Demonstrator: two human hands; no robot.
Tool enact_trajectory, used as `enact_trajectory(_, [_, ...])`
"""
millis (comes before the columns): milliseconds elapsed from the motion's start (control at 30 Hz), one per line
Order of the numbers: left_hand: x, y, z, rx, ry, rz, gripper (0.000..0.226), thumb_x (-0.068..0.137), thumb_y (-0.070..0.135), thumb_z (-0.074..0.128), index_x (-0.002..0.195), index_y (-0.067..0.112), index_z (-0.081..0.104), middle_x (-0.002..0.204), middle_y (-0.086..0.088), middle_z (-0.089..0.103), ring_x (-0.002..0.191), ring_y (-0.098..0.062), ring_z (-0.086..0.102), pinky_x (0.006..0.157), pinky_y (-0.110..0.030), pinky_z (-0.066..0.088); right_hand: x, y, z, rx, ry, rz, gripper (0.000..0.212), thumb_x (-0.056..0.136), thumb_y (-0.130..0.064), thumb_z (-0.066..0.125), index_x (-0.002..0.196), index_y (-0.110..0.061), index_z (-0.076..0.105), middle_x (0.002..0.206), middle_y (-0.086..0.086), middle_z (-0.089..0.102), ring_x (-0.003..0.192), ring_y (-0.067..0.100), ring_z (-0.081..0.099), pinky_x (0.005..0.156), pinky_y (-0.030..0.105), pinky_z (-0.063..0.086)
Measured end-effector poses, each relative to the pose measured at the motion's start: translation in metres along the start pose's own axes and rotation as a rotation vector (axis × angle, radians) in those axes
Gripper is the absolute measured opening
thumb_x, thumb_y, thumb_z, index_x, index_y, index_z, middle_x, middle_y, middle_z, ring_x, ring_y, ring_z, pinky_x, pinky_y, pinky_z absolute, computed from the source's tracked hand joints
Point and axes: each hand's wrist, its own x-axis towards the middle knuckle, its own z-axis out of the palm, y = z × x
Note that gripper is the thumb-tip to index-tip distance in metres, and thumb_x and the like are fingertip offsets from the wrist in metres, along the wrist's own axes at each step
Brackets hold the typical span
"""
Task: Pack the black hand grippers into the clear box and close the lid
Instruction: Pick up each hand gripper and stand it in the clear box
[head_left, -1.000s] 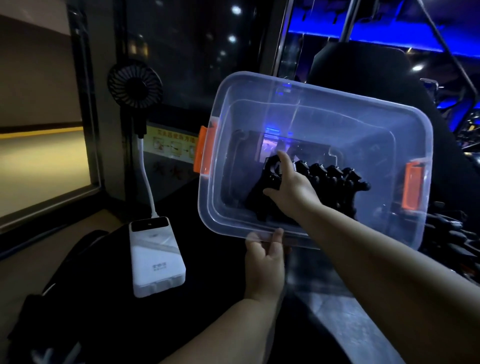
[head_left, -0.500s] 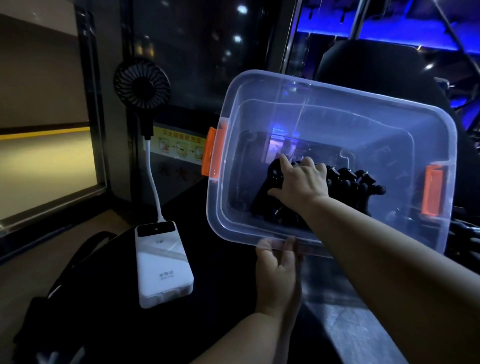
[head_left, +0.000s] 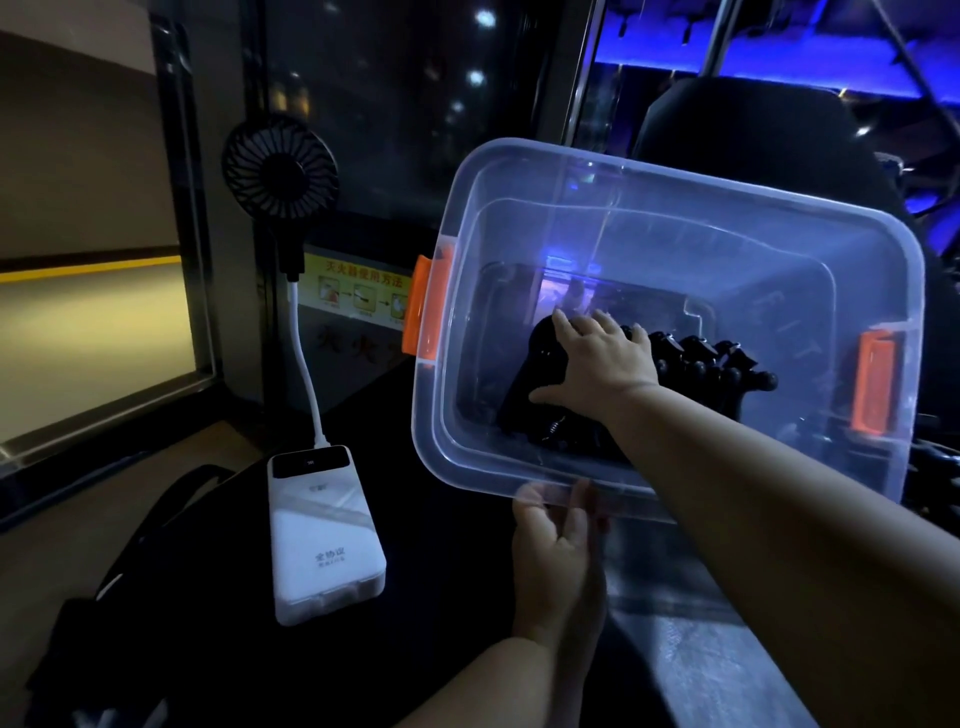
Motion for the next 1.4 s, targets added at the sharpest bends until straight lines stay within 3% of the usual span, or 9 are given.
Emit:
enact_trajectory(200, [-0.004,0.002,-0.001,-0.037,-0.007,0.006,0.017,0.092,0.023,0.058,0.095,0.009,0.049,0.085,-0.013,0.068,0.064,-0.002,0.060,0.057,-0.011,0.044,0.012,-0.002,-0.006,-0.029,-0.049,-0.008,0.110,0.063,-0.078,0.062,0.150,-0.030,0.015,0.148,-0.007,0.036,0.137,0.022,0.031,0.103,0.051,0.029])
enact_trajectory(567, [-0.003,0.005,0.002,-0.024,-0.015,0.007,0.012,0.092,0.020,0.056,0.089,0.011,0.049,0.072,-0.001,0.063,0.056,0.002,0.057,0.053,-0.009,0.042,0.010,0.003,0.001,-0.028,0.001,-0.024,0.109,0.064,-0.080,0.060,0.150,-0.032,0.014,0.148,-0.008,0.036,0.136,0.021,0.030,0.103,0.051,0.028])
enact_trajectory(733, [-0.003,0.009,0.003,-0.002,-0.008,0.000,0.013,0.093,0.017,0.054,0.087,0.008,0.047,0.069,-0.004,0.060,0.051,0.002,0.055,0.052,-0.010,0.041,0.007,0.006,-0.001,0.022,0.016,-0.044,0.107,0.067,-0.078,0.058,0.151,-0.030,0.012,0.150,-0.008,0.031,0.139,0.021,0.025,0.107,0.052,0.025])
enact_trajectory(800, [-0.001,0.008,0.004,0.006,0.010,0.004,0.019,0.091,0.025,0.057,0.087,0.010,0.047,0.073,-0.008,0.063,0.054,0.001,0.056,0.054,-0.012,0.043,0.005,0.009,-0.005,0.066,0.029,-0.031,0.105,0.071,-0.078,0.054,0.152,-0.028,0.011,0.154,-0.008,0.025,0.143,0.018,0.018,0.111,0.054,0.020])
enact_trajectory(933, [0.002,0.005,0.004,0.103,0.071,0.029,0.057,0.064,0.070,0.063,0.084,0.020,0.047,0.084,-0.017,0.069,0.072,-0.021,0.062,0.070,-0.031,0.049,-0.005,0.016,-0.015,0.129,0.060,-0.011,0.093,0.078,-0.077,0.044,0.151,-0.029,0.014,0.157,-0.009,0.019,0.145,0.016,0.010,0.114,0.053,0.015])
enact_trajectory(1033, [0.001,0.008,0.004,0.127,0.076,0.024,0.043,0.070,0.058,0.059,0.084,0.019,0.047,0.082,-0.011,0.063,0.078,-0.027,0.060,0.076,-0.037,0.048,-0.027,0.025,-0.018,0.167,0.116,-0.023,0.085,0.081,-0.075,0.042,0.150,-0.031,0.020,0.156,-0.009,0.020,0.145,0.015,0.010,0.114,0.048,0.016])
enact_trajectory(1200, [0.000,0.007,0.004,0.126,0.097,0.042,0.023,0.088,0.038,0.058,0.085,0.017,0.049,0.087,-0.014,0.066,0.083,-0.029,0.062,0.073,-0.030,0.046,-0.075,0.050,-0.015,0.256,0.215,0.047,0.075,0.082,-0.071,0.045,0.145,-0.031,0.032,0.148,-0.006,0.033,0.141,0.019,0.017,0.109,0.045,0.020])
enact_trajectory(1333, [-0.005,0.014,0.007,0.077,0.045,0.076,0.017,0.096,0.021,0.051,0.092,0.006,0.045,0.072,-0.009,0.073,0.065,-0.008,0.065,0.062,-0.012,0.045,-0.108,0.075,-0.014,0.299,0.210,0.174,0.073,0.081,-0.070,0.047,0.142,-0.031,0.038,0.146,-0.004,0.037,0.141,0.018,0.018,0.109,0.045,0.023])
enact_trajectory(1400, [-0.010,0.019,0.007,0.078,0.026,0.130,0.013,0.096,0.014,0.049,0.093,0.003,0.042,0.067,-0.008,0.072,0.062,-0.005,0.065,0.062,-0.011,0.046,-0.121,0.086,-0.015,0.287,0.198,0.212,0.071,0.081,-0.069,0.046,0.141,-0.031,0.039,0.146,-0.004,0.038,0.140,0.018,0.019,0.108,0.044,0.024])
